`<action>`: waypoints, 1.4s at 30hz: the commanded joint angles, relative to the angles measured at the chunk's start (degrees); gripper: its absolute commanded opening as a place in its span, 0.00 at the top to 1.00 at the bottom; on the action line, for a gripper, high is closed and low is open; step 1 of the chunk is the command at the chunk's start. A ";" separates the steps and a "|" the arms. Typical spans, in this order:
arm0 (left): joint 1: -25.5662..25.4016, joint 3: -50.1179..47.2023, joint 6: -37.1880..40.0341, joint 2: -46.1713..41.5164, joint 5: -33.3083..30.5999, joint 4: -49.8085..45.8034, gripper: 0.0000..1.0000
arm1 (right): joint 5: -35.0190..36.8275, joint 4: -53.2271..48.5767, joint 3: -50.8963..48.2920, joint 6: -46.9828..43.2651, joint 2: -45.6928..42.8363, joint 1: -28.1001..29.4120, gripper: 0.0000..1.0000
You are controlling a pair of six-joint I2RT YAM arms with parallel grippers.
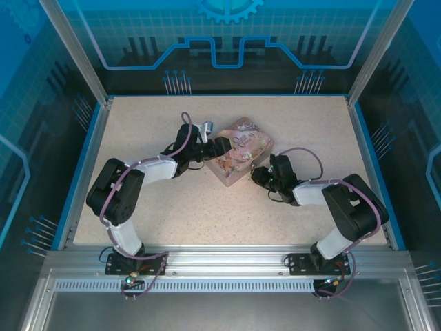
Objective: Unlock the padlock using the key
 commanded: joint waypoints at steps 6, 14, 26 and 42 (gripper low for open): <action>0.85 -3.16 -0.15 1.72 -3.47 -9.77 0.38 | -1.29 2.32 -2.57 -4.38 -1.35 -1.66 0.77; 0.92 -3.06 -0.25 1.82 -3.39 -9.54 0.38 | -3.35 4.26 -3.40 -5.94 -1.26 -2.19 0.72; 0.89 -2.92 -0.34 1.82 -3.34 -9.58 0.38 | -11.08 10.96 -5.03 -11.94 0.72 -6.62 0.64; 0.91 -2.79 -0.54 1.75 -3.38 -9.78 0.38 | -18.96 21.18 -4.33 -10.08 10.47 -8.72 0.71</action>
